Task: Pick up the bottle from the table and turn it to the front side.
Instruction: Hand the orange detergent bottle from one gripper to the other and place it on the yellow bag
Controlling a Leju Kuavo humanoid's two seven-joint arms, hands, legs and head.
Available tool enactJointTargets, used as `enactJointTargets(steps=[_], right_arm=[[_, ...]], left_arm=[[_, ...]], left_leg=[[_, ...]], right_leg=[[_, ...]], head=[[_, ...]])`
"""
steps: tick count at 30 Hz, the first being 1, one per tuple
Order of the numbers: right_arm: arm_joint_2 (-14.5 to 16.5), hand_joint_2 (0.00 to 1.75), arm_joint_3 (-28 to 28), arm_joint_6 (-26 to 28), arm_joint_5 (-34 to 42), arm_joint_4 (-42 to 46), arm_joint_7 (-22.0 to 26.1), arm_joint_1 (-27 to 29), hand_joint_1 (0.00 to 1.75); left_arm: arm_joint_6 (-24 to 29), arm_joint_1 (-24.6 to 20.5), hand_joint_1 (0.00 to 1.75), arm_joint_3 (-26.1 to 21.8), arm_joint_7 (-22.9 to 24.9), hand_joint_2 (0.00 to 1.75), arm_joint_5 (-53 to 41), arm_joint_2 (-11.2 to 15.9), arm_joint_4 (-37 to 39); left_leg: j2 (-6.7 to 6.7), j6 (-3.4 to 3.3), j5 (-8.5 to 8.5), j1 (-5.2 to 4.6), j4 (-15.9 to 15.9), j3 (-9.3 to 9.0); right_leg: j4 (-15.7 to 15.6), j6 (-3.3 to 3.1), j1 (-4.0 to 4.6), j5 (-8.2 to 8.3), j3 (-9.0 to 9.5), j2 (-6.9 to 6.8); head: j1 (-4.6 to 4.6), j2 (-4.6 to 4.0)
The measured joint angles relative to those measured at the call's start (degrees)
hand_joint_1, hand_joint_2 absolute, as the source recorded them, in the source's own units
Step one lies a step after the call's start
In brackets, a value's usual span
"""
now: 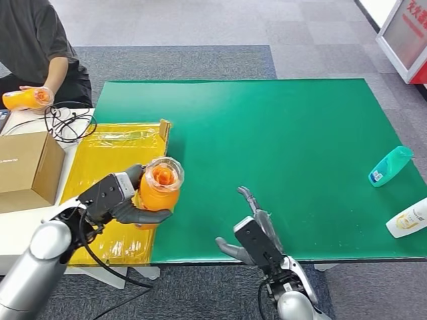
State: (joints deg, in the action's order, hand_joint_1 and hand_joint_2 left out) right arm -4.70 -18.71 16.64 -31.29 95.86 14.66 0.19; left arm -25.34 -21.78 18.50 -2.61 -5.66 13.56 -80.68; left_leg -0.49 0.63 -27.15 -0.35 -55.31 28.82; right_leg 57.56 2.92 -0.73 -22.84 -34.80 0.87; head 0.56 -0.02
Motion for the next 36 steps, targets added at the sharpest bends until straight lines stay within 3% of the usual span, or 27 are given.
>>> enactJointTargets(steps=[8,15,23,36], right_arm=[[0.00,1.75,2.44,-1.42,0.56,0.18,0.14,1.15,0.00],[0.00,1.75,2.56,-2.21,1.25,-0.10,-0.61,0.97,0.00],[0.01,1.75,2.52,-2.98,2.13,-0.77,-1.19,0.74,0.00],[0.09,1.75,1.86,-3.27,1.82,-1.37,-1.73,-0.10,0.00]], left_arm=[[-7.86,-11.55,1.75,5.12,5.13,1.75,-2.05,9.93,4.74],[-8.67,-16.82,1.75,12.07,6.04,1.75,-5.12,13.38,12.03],[-7.24,-18.17,1.75,17.68,5.52,1.75,-9.47,12.97,18.44],[-2.28,-21.04,1.73,22.88,5.02,1.75,-16.39,4.06,27.55]], left_leg=[[0.01,0.00,0.03,0.00,0.00,0.00],[0.04,0.00,0.03,0.00,0.00,0.00],[0.04,-0.01,0.03,-0.01,0.00,0.01],[0.03,-0.01,0.03,-0.01,-0.01,0.02]], right_leg=[[0.01,-0.06,0.02,0.04,-0.01,0.02],[0.01,-0.08,0.02,0.05,-0.03,0.04],[0.00,-0.08,0.01,0.05,-0.03,0.03],[0.00,-0.06,-0.01,0.07,-0.03,0.03]], head=[[-0.01,0.00],[-0.01,0.00],[-0.01,0.00],[-0.01,0.00]])
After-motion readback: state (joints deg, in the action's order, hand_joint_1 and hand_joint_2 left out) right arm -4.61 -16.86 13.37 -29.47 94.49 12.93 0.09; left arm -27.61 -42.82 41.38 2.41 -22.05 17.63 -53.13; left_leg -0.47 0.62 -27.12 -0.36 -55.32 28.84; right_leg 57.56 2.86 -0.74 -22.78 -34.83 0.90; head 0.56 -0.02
